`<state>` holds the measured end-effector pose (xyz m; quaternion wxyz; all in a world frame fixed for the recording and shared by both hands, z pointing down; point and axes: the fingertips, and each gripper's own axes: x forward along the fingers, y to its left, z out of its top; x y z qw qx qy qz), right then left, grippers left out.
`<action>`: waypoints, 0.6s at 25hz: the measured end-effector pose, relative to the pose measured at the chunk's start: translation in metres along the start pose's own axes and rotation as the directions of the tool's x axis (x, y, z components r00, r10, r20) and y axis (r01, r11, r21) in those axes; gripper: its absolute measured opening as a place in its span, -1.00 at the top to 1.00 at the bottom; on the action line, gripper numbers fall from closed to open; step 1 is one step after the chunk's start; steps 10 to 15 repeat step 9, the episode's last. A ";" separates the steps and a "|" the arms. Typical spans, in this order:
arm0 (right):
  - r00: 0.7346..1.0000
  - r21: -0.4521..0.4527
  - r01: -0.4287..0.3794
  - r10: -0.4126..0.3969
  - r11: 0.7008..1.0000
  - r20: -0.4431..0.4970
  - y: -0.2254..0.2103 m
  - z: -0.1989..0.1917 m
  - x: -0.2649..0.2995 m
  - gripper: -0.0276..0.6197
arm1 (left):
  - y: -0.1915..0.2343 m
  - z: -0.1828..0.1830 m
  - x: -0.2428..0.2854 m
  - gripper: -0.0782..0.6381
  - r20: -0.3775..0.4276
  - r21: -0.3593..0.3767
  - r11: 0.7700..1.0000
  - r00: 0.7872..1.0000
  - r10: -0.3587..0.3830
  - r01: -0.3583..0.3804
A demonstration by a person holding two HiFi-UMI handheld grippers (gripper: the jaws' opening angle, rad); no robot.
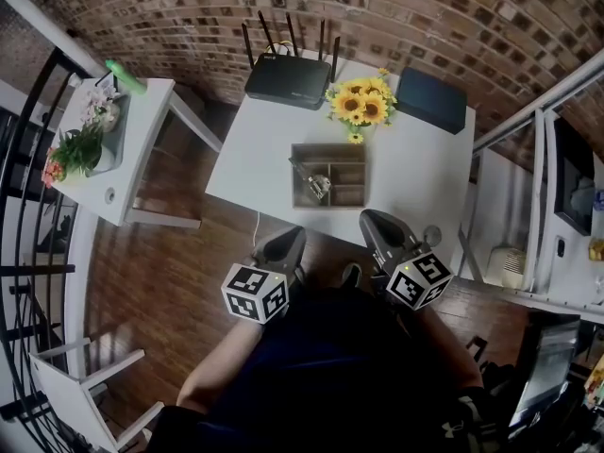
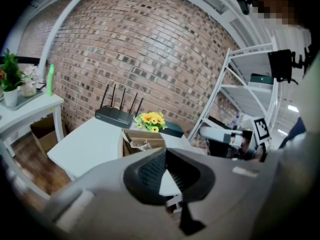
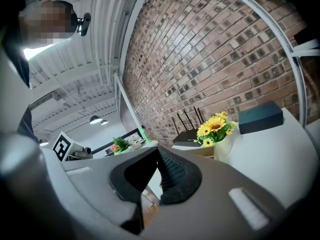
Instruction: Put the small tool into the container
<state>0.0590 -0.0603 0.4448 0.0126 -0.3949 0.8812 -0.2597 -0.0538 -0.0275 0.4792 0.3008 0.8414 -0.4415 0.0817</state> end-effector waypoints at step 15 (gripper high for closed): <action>1.000 -0.001 0.003 -0.003 1.000 0.000 0.002 0.000 0.002 0.88 | 0.002 0.000 -0.001 0.77 0.000 -0.005 1.000 1.000 -0.003 0.003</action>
